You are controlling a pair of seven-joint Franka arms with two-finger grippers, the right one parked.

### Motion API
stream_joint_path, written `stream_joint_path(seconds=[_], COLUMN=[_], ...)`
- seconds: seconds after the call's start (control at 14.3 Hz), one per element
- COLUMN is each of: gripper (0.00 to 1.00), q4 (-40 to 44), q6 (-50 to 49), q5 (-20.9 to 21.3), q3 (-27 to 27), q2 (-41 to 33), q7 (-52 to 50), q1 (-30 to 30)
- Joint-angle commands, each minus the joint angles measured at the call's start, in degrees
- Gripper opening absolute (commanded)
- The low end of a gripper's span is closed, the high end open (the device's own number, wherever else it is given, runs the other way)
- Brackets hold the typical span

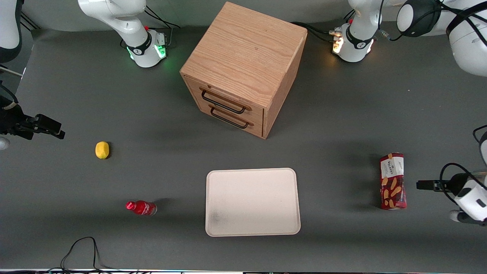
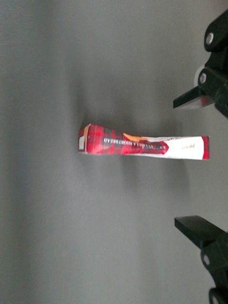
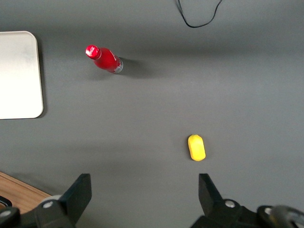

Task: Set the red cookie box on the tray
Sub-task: 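Lower the open left gripper around the box's end and close it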

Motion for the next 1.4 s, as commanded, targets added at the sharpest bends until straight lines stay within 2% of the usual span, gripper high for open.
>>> stream_joint_path(seconds=[0.0,0.07,0.35,0.77,0.91,0.98,1.05,1.19,1.26,1.33], gripper=[1.00,1.00,1.00,0.97,0.93,0.88,0.76,0.08,0.00,0.00], q4=[-4.19,-6.47,-16.76,-20.38,-20.46,-20.73,-20.73,-20.73,-20.73,-20.81], q6=[-0.01,3.65,16.50,16.87,16.96,17.05,17.05,16.96,16.87,16.87], q5=[-0.34,-1.56,-1.66,-2.10,-2.45,-2.45,-2.45,-2.45,-2.36,-2.45], q3=[0.53,0.53,0.53,0.53,0.53,0.53,0.53,0.53,0.62,0.53], q2=[-0.31,-0.05,-0.14,0.04,0.12,0.12,0.12,0.12,0.12,0.12], q7=[1.18,1.27,2.50,1.44,1.44,1.44,1.53,1.62,1.97,1.97], q1=[-1.05,-0.79,-0.97,-1.67,-1.67,-1.67,-1.67,-1.67,-1.67,-1.58])
